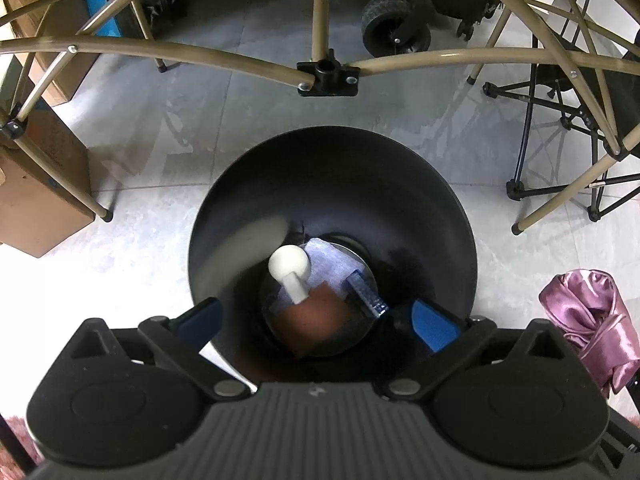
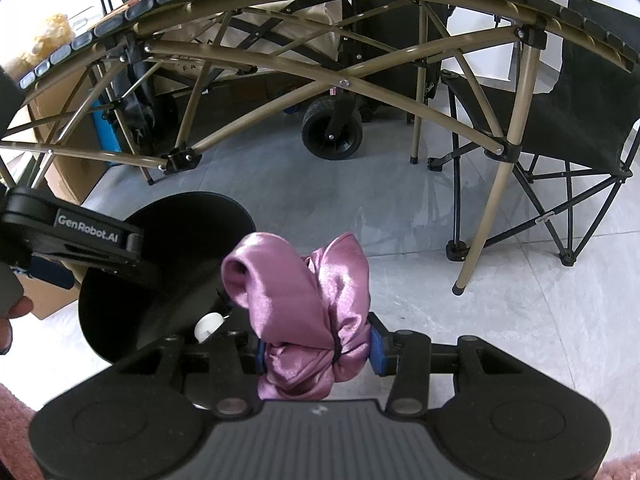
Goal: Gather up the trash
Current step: 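Withdraw the left tool while the right tool moves the purple bow over the bin, then lower the purple bow into the bin and open the right tool, then raise both tools from the bin back toward the table, then close the right tool on the white and yellow plush lamb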
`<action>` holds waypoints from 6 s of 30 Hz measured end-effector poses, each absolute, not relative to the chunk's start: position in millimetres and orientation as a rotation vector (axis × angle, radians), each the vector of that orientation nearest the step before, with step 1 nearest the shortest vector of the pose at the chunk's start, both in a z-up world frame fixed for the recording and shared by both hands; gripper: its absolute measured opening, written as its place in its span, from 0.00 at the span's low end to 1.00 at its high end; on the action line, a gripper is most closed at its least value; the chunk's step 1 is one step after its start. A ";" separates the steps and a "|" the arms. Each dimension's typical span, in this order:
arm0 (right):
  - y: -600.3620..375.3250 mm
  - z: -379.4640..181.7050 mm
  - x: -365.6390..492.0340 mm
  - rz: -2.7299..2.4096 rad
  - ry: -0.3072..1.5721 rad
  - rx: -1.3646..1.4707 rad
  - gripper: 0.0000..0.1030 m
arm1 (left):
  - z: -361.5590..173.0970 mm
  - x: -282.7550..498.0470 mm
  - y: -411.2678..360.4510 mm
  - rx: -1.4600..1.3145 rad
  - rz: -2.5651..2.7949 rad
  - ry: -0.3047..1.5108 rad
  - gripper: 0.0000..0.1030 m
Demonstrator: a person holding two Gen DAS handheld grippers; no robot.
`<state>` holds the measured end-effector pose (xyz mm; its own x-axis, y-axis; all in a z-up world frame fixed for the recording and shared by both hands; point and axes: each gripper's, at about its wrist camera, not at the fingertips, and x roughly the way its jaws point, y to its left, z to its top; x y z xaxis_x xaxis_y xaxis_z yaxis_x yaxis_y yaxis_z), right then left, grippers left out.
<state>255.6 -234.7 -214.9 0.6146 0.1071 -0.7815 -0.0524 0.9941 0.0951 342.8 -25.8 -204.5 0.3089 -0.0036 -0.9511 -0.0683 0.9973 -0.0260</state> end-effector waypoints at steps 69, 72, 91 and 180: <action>-88.8 -229.3 340.4 0.244 1.188 0.047 0.54 | -195.2 299.2 128.8 -0.244 0.227 1.180 1.00; -84.2 -228.3 336.9 0.237 1.171 -0.007 0.75 | -195.3 299.4 128.9 -0.244 0.227 1.180 1.00; -85.4 -227.5 337.8 0.212 1.154 -0.042 0.91 | -192.9 298.1 127.9 -0.237 0.226 1.168 1.00; -17.4 -33.2 407.7 0.545 0.517 -0.060 0.46 | 6.0 306.4 161.0 -0.080 0.293 0.691 1.00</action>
<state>407.7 -17.4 -33.2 0.7308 0.4802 -0.4851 -0.5099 0.8565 0.0796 306.4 161.0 6.0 0.7313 0.2396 -0.6386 -0.2926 0.9559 0.0237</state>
